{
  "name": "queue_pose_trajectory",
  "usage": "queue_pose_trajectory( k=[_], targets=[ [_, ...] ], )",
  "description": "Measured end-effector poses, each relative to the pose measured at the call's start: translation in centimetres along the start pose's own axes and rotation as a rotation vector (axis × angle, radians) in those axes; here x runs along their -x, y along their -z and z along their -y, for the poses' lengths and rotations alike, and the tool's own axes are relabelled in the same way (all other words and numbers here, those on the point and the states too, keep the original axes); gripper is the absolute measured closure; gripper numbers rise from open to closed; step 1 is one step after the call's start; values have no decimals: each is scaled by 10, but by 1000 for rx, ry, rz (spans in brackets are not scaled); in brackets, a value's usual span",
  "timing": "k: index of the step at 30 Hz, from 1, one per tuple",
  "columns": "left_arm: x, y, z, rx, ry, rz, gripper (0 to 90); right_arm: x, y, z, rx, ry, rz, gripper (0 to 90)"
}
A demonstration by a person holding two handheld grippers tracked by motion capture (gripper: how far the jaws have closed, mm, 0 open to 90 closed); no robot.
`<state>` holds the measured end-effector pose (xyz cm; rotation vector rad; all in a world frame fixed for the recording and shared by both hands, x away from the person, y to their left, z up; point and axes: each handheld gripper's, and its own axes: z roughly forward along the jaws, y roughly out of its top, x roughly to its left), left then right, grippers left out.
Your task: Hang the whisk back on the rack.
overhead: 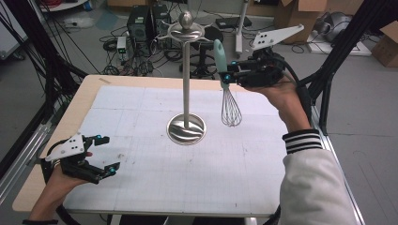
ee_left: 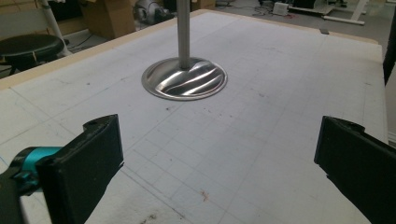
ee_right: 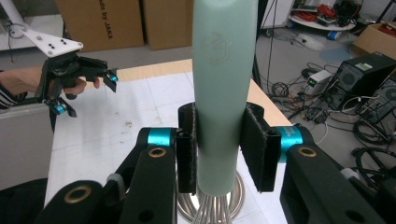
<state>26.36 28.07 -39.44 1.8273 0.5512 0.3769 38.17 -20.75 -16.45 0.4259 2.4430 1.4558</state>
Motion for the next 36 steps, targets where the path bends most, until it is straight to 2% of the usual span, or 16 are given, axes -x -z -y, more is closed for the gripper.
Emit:
queue_pose_trajectory(
  k=[11, 26, 36],
  targets=[
    [0, 0, 0, 5, 6, 1, 17, 9, -6, -2, -8, -26, -6, 682],
    [0, -1, 0, 2, 5, 4, 17, 18, -20, -5, -3, -17, -20, 682],
    [0, 0, 0, 4, 4, 5, 17, 18, -29, -6, -9, -21, -29, 682]
  ],
)
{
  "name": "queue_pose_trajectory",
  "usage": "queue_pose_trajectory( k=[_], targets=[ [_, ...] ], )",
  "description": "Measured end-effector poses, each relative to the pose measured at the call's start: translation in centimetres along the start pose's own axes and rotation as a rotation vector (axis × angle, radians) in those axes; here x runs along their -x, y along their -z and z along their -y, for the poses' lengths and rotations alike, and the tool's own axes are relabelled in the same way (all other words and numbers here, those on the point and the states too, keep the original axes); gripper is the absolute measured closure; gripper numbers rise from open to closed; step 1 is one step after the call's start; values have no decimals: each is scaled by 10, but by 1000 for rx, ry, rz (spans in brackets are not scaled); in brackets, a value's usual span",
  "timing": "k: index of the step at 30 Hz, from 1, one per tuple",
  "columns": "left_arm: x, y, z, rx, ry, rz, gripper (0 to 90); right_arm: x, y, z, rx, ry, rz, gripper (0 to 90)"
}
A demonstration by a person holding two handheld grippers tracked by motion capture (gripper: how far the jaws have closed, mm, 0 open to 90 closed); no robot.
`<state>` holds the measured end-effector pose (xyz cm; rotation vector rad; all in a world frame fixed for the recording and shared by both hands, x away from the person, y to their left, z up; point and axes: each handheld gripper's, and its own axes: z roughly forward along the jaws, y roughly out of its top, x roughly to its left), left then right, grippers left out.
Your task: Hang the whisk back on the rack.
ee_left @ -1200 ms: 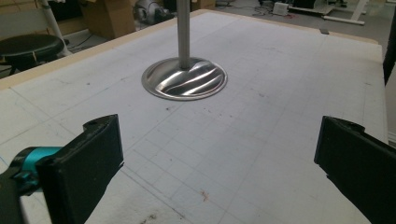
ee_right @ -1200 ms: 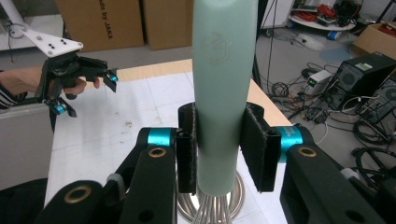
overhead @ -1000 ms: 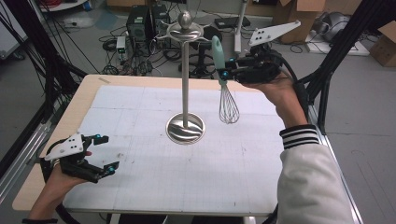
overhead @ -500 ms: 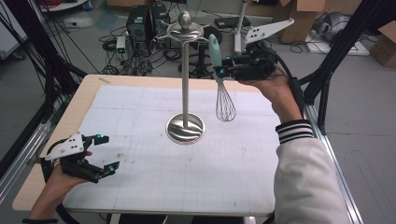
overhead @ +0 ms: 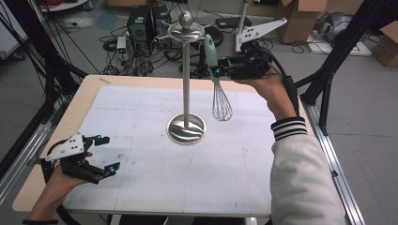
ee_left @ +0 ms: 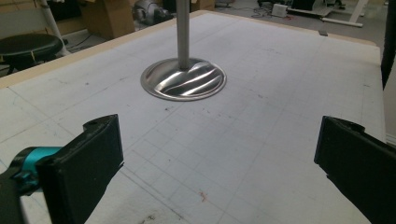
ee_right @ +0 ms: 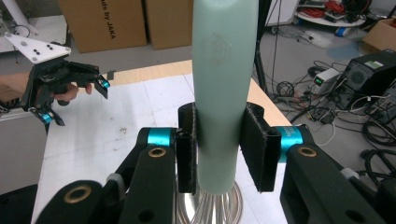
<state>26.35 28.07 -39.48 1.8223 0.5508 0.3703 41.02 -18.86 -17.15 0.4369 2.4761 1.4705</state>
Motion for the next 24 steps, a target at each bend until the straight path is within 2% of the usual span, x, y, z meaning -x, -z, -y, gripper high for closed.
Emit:
queue_pose_trajectory(
  k=[16, 24],
  targets=[
    [0, 0, 0, 1, 4, -2, 17, 1, -9, 2, 11, 3, -4, 678],
    [0, 0, 0, 2, 5, 0, 17, 0, -12, 1, 9, 17, 21, 669]
  ],
)
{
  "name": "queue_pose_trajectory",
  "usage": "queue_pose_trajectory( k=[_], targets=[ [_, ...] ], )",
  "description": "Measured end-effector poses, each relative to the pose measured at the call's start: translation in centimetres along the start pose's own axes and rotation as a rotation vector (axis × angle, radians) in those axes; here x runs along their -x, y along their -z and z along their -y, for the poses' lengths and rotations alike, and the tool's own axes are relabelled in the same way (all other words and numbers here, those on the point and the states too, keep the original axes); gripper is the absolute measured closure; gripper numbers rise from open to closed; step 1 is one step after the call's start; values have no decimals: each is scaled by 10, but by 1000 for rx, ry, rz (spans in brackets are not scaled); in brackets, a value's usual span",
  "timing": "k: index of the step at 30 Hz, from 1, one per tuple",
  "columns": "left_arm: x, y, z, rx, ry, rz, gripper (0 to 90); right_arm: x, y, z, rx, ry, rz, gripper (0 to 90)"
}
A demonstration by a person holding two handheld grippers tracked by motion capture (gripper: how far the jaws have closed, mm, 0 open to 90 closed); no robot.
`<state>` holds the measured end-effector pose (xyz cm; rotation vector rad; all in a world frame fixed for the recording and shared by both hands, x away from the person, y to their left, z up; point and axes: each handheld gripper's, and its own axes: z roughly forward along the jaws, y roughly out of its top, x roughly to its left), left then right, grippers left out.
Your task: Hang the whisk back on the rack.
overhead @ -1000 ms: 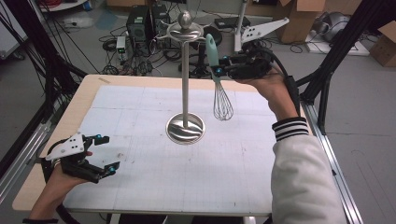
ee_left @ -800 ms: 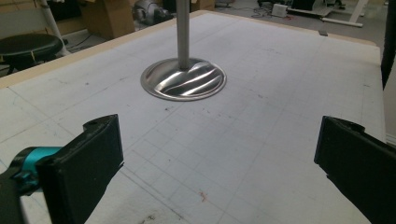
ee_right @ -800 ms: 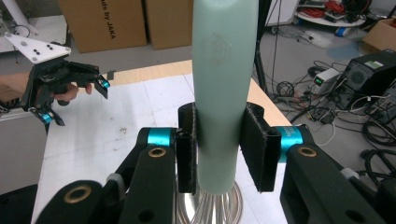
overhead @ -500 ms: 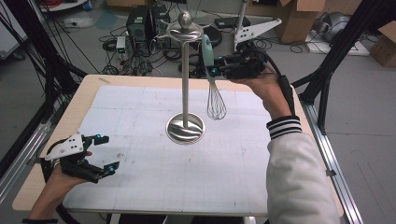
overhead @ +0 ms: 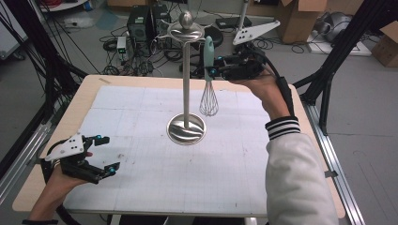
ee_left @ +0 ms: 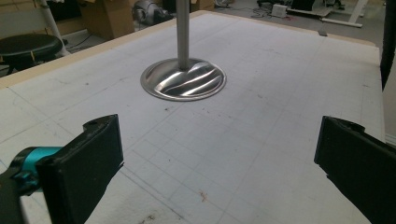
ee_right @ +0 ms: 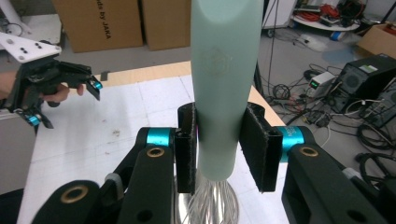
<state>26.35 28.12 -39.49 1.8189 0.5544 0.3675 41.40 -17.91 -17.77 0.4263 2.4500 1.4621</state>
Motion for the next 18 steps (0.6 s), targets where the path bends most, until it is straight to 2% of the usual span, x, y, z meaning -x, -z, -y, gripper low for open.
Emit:
queue_pose_trajectory(
  k=[3, 7, 8, 9, 11, 13, 14, 15, 17, 18],
  targets=[
    [-1, 0, 0, 0, -1, 0, 17, 0, -1, 0, 3, 5, 3, 656],
    [-1, 1, 0, 3, 0, -4, 17, -3, -1, 3, -2, 5, 42, 562],
    [-1, 1, 0, 5, 2, -4, 17, -3, -1, 3, -2, 5, 42, 562],
    [-1, 1, 0, 4, 2, -5, 17, -5, 0, 4, -2, -8, 43, 535],
    [-1, 0, 0, -2, 1, -9, 17, -8, 1, 7, -1, -4, 54, 489],
    [-1, 0, 0, -2, 1, -7, 17, -12, 4, 12, 15, -5, 50, 439],
    [-1, -1, 0, -3, -2, -6, 17, -17, 9, 18, 19, -6, 61, 368],
    [-1, -1, 0, -3, -2, -7, 17, -17, 9, 18, 19, -6, 61, 368],
    [-1, -1, 0, -3, -3, -6, 17, -21, 13, 24, 20, -18, 64, 291],
    [-1, -1, 0, -3, 3, -10, 17, -26, 16, 32, 39, 5, 76, 222]
  ],
)
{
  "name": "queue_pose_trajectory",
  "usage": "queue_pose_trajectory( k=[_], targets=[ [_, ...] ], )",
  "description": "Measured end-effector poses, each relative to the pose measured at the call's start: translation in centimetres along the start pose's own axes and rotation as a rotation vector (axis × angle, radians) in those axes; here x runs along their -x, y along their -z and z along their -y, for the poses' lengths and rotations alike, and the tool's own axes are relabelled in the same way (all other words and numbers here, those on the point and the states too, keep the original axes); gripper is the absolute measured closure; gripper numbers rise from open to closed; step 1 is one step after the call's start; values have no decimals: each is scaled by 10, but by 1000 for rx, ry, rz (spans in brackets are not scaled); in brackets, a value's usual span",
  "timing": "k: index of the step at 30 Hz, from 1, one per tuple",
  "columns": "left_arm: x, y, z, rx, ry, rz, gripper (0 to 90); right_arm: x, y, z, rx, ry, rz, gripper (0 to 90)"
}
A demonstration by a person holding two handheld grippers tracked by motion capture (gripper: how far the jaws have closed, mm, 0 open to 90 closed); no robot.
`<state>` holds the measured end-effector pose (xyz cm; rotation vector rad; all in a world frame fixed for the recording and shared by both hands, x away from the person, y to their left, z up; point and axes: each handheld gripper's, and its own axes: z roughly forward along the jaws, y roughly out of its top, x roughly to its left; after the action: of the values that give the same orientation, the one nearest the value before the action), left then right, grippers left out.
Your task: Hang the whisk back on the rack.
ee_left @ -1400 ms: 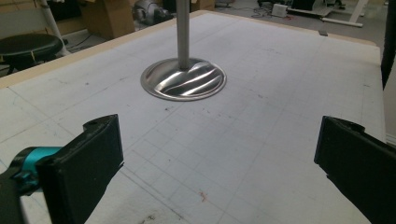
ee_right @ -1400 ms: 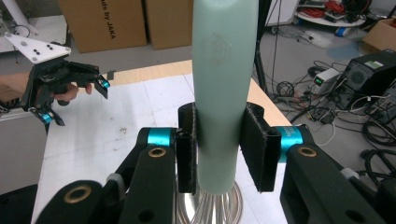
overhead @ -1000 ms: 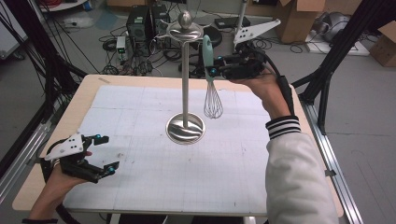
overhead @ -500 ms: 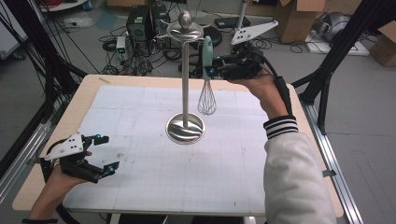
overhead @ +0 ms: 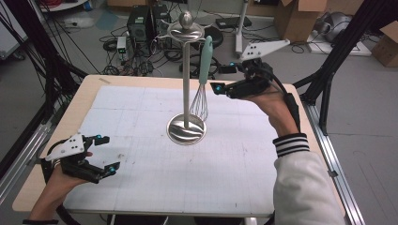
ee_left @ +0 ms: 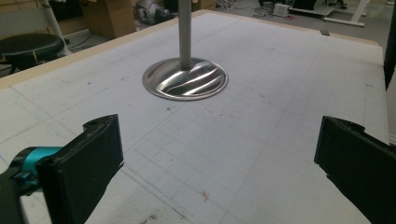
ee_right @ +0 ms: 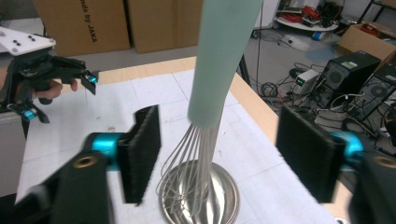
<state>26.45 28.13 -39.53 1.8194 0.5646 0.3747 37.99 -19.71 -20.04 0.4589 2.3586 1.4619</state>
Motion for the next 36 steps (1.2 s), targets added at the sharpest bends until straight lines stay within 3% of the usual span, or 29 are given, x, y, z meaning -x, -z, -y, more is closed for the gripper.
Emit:
queue_pose_trajectory(
  k=[4, 5, 6, 7, 13, 17, 23, 24, 25, 30, 36],
  targets=[
    [-1, 1, 0, 8, 4, -6, 17, -7, 5, 12, -2, -5, 16, 140],
    [-1, 1, 0, 7, 5, -6, 17, -12, 7, 21, 9, 5, -5, 60],
    [-1, 1, 0, 6, 5, -8, 17, -12, 7, 21, 9, 5, -5, 60],
    [0, 1, 0, 6, 6, -7, 17, -16, 9, 26, 8, 4, 3, 1],
    [0, 1, 0, 2, 1, -3, 17, -36, 18, 58, 60, 18, 1, 0],
    [1, 1, 0, 9, 3, -2, 17, -45, 23, 84, 77, -13, 31, 1],
    [2, 2, 1, 15, 4, 3, 17, -61, 34, 123, 95, -23, 73, 1],
    [2, 2, 1, 16, 3, 3, 17, -64, 39, 134, 122, -38, 84, 1],
    [2, 3, 1, 20, 1, -2, 17, -64, 39, 134, 122, -38, 84, 1],
    [3, 7, 3, 39, 12, -2, 17, -75, 50, 168, 179, -74, 131, 0],
    [3, 9, 6, 42, 4, 4, 17, -81, 56, 199, 197, -113, 176, 1]
  ],
)
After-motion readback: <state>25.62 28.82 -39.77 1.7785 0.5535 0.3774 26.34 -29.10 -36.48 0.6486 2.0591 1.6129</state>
